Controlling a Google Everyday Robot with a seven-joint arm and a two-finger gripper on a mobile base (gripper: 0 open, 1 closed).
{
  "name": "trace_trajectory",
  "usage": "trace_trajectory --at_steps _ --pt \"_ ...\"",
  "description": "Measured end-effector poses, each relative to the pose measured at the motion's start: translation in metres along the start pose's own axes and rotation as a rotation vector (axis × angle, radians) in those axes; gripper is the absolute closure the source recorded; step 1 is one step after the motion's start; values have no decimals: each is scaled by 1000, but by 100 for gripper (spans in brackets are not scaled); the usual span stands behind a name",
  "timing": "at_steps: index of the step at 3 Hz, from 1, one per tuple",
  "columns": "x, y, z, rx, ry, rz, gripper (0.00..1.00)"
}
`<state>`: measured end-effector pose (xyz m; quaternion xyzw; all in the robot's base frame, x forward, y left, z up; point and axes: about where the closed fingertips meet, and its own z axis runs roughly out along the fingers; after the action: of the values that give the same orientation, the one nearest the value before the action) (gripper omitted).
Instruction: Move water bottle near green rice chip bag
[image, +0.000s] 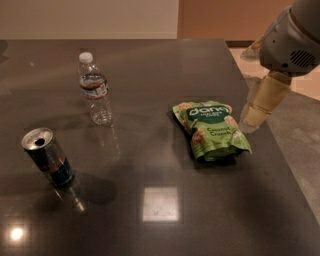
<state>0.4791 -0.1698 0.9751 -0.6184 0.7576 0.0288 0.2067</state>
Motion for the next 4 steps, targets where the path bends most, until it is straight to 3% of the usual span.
trace_trajectory --at_steps 2,4 --pt "-83 -34 43 -13 -187 -37 0" --pt "-166 -52 78 -36 -336 -62 0"
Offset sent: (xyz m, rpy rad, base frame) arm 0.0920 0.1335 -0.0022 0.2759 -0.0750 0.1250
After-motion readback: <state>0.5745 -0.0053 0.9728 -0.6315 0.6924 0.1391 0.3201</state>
